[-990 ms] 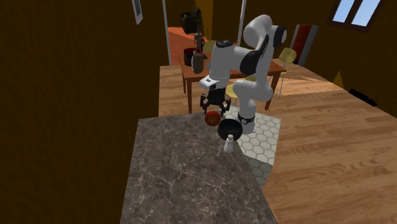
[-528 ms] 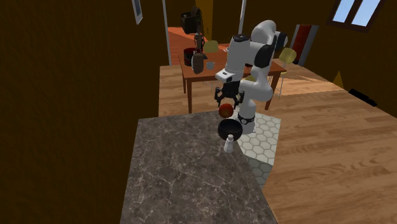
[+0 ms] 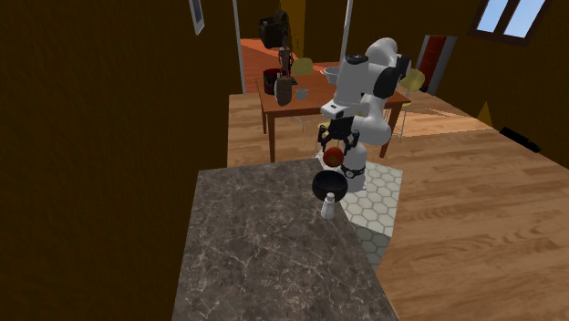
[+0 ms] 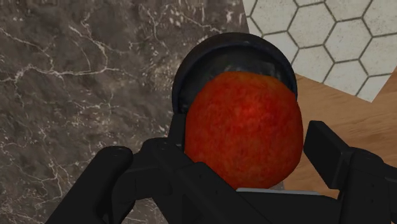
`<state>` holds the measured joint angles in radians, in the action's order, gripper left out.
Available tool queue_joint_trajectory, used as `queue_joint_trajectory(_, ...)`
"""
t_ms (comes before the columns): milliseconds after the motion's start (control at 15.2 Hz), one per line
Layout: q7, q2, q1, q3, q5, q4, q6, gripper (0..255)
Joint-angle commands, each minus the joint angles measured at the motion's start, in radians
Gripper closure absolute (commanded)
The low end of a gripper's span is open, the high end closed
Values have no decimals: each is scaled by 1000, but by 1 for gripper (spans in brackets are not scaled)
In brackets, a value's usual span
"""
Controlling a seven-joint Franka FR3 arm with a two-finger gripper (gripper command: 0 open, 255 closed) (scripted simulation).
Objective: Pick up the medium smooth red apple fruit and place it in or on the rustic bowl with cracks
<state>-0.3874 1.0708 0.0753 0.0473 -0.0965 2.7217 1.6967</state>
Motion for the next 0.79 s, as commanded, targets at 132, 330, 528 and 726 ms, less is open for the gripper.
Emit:
queue_joint_trajectory(132, 7, 5, -1, -2, 1, 55, 50, 255)
queue_joint_trajectory(330, 9, 8, 0, 1, -2, 97, 88, 255)
queue_joint_trajectory(528, 11, 10, 2, 3, -5, 138, 127, 255)
queue_joint_trajectory(726, 12, 10, 3, 5, -7, 167, 157, 255)
